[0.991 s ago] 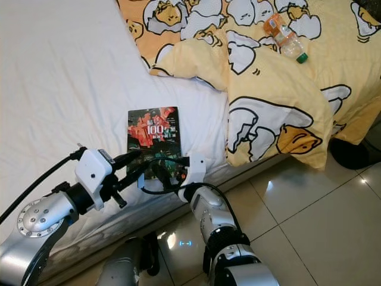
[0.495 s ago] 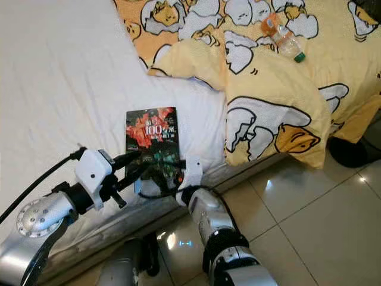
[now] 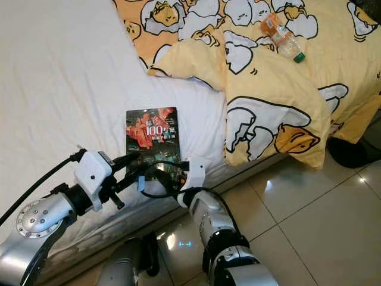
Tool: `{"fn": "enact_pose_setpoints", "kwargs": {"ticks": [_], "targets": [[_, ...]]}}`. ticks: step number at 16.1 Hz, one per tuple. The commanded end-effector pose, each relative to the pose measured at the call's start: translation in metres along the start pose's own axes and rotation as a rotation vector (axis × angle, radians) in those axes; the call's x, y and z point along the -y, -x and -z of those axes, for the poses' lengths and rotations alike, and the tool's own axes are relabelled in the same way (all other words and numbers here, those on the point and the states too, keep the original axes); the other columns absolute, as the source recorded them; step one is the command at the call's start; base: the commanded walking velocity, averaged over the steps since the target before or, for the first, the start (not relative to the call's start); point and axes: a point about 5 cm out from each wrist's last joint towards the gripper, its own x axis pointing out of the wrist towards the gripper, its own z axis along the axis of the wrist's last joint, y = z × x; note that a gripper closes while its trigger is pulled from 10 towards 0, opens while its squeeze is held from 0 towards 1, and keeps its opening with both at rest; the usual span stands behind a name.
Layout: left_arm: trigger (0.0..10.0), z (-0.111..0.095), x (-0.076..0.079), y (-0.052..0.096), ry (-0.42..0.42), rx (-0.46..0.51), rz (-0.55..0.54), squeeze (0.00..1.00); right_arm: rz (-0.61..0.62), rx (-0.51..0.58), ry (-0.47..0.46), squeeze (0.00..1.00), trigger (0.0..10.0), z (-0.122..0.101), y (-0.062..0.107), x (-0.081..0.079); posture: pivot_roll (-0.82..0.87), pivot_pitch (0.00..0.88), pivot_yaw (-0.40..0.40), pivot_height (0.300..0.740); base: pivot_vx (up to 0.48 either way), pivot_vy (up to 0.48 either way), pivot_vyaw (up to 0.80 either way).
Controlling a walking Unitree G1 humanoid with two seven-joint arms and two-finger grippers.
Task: Clean up the room
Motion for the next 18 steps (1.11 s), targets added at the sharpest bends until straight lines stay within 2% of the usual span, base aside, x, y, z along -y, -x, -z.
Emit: {"fn": "enact_pose_setpoints", "kwargs": {"ticks": [1,7,10,11,12,14,16,18], "targets": [[10.0,0.004,-0.001,0.002,-0.008,-0.02,0.008,0.0,-0.176,-0.056,-0.107,0.0,0.0,0.015,-0.03,-0.076,0.09,0.302,0.029,0.723,0.0,0.0,0.0],[10.0,0.006,-0.003,0.0,-0.015,-0.022,-0.004,0.0,-0.17,-0.014,-0.116,0.0,0.0,0.002,-0.033,-0.074,0.09,0.298,0.03,0.723,0.0,0.0,0.0],[10.0,0.015,-0.031,-0.002,0.094,-0.043,-0.243,0.0,-0.174,0.063,-0.102,0.0,0.0,-0.019,-0.035,-0.072,0.08,0.289,0.032,0.723,0.0,0.0,0.0],[10.0,0.026,-0.05,0.003,0.17,-0.069,-0.412,0.0,-0.17,0.105,-0.096,0.0,0.0,-0.032,-0.035,-0.069,0.07,0.283,0.032,0.723,0.0,0.0,0.0],[10.0,0.032,-0.06,0.006,0.211,-0.081,-0.49,0.0,-0.165,0.128,-0.086,0.0,0.0,-0.039,-0.035,-0.067,0.07,0.278,0.032,0.723,0.0,0.0,0.0],[10.0,0.037,-0.074,0.008,0.26,-0.079,-0.585,0.0,-0.165,0.191,-0.044,0.0,0.0,-0.057,-0.033,-0.065,0.05,0.265,0.032,0.723,0.0,0.0,0.0],[10.0,0.039,-0.08,0.007,0.256,-0.092,-0.623,0.0,-0.174,0.228,-0.034,0.0,0.0,-0.068,-0.032,-0.066,0.05,0.252,0.032,0.723,0.0,0.0,0.0],[10.0,0.045,-0.089,0.002,0.29,-0.098,-0.7,0.0,-0.177,0.292,0.05,0.0,0.0,-0.086,-0.03,-0.069,0.04,0.195,0.04,0.723,0.0,0.0,0.0]]}}
